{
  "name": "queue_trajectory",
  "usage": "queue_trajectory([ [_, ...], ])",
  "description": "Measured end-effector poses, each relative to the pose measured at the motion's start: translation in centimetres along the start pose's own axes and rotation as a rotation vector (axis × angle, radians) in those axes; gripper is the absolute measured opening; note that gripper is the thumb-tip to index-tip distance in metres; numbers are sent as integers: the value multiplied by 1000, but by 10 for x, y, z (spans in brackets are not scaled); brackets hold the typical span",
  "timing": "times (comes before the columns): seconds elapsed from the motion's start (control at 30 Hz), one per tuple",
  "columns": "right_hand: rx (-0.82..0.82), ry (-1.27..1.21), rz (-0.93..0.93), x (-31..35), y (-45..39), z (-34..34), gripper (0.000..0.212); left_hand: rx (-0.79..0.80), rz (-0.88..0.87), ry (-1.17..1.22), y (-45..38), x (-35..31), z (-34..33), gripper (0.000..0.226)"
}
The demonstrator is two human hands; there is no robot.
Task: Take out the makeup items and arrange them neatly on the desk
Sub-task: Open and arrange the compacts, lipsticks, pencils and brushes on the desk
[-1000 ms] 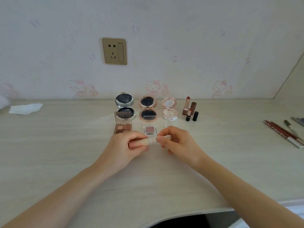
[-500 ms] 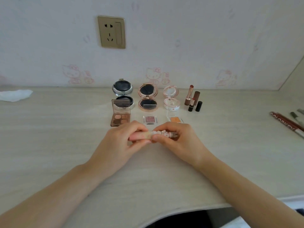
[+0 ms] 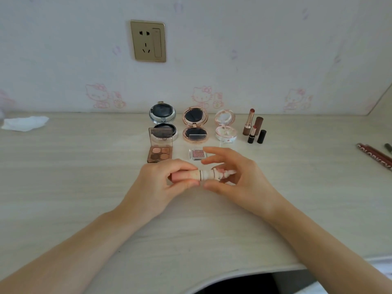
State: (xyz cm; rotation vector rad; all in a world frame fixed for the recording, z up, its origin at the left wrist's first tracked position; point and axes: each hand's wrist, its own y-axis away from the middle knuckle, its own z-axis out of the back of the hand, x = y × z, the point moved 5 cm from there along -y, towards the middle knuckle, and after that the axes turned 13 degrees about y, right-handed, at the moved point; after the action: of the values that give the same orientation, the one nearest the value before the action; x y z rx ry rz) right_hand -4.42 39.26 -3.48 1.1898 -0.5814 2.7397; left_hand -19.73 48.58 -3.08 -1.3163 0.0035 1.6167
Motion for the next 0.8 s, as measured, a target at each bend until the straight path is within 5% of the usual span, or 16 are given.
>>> queue_trajectory([
  [0.27, 5, -22, -12, 2, 1, -1, 4, -10, -39, -50, 1, -4, -2, 25],
  [0.5, 23, -62, -23, 2, 2, 0, 29, -16, -35, -4, 0, -3, -1, 21],
  [0.6, 48, -88, -84, 1, 1, -1, 12, -50, -52, -12, 0, -5, 1, 19],
  [0.7, 62, -68, -82, 2, 2, -2, 21, -60, -60, -27, 1, -5, 1, 22],
  [0.8, 34, -113, -38, 3, 1, 1, 1, -61, -50, -8, 2, -4, 0, 22],
])
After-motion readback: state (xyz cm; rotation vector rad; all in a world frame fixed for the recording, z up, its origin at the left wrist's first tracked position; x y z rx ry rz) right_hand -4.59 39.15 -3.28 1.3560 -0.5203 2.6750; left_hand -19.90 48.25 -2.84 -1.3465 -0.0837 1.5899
